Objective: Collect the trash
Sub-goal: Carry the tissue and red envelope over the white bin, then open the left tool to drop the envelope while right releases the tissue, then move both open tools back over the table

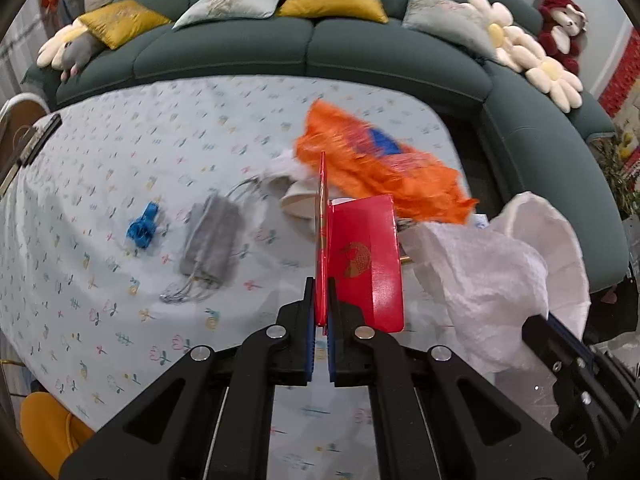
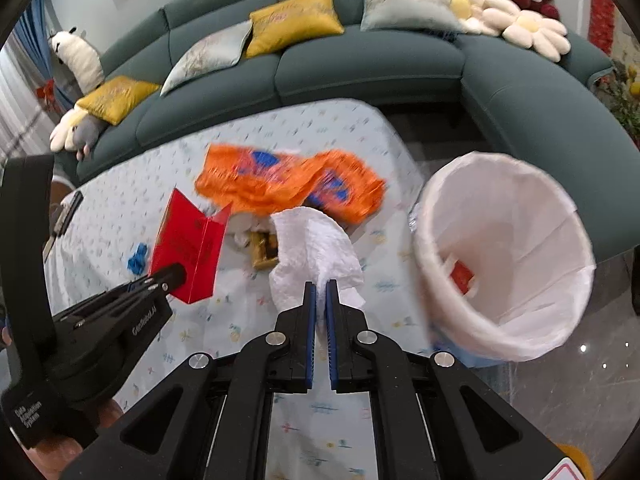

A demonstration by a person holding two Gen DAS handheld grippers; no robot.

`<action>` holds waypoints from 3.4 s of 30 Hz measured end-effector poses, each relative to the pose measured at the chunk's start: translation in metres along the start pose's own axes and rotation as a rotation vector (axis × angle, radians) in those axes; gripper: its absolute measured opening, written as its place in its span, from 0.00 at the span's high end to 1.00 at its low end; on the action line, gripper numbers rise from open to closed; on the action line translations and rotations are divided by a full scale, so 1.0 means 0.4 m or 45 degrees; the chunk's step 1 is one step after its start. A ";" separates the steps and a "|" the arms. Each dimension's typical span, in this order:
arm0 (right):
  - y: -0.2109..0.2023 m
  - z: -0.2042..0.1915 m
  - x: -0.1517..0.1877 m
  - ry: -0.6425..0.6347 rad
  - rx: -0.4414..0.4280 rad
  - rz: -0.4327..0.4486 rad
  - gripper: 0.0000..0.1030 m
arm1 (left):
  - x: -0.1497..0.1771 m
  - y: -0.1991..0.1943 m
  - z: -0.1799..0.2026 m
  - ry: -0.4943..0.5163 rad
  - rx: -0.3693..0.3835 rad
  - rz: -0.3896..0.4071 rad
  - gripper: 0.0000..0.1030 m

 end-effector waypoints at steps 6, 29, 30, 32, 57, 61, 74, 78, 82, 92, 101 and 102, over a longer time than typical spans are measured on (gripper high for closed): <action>-0.072 0.083 -0.024 0.048 0.035 0.085 0.95 | 0.000 -0.049 0.113 0.079 0.038 0.050 0.96; -0.175 0.470 -0.101 0.203 0.209 0.225 0.95 | -0.012 -0.013 0.561 0.354 0.176 0.043 0.96; -0.170 0.486 -0.101 0.213 0.214 0.222 0.95 | -0.011 -0.008 0.572 0.362 0.179 0.038 0.96; -0.163 0.509 -0.102 0.224 0.221 0.218 0.95 | -0.008 0.005 0.593 0.372 0.189 0.025 0.96; -0.106 0.545 -0.110 0.251 0.234 0.176 0.95 | -0.024 0.042 0.608 0.332 0.173 0.051 0.43; -0.097 0.520 -0.119 0.226 0.231 0.168 0.94 | -0.028 0.041 0.573 0.295 0.163 0.051 0.43; -0.104 0.432 -0.155 0.170 0.244 0.197 0.53 | -0.052 0.033 0.420 0.168 0.083 0.069 0.22; -0.114 0.385 -0.170 0.144 0.239 0.210 0.46 | -0.055 0.025 0.356 0.105 0.065 0.079 0.21; -0.116 0.323 -0.177 0.107 0.228 0.216 0.41 | -0.062 0.016 0.298 0.062 0.051 0.087 0.21; -0.108 0.165 -0.177 0.005 0.191 0.202 0.40 | -0.072 -0.017 0.154 -0.046 0.016 0.106 0.21; -0.101 0.067 -0.157 -0.062 0.179 0.182 0.36 | -0.059 -0.026 0.044 -0.122 -0.009 0.100 0.21; -0.097 0.057 -0.154 -0.068 0.178 0.177 0.36 | -0.057 -0.026 0.032 -0.130 -0.012 0.099 0.21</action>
Point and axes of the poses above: each gripper's, at about its wrist camera, not at the fingertips, and y roughly the way its jaws point, z to its right, x to its underside, the point moved 6 cm from there along y, roughly the way its jaws point, and after that the axes turned 5 degrees about -z, right-handed, at the moved point
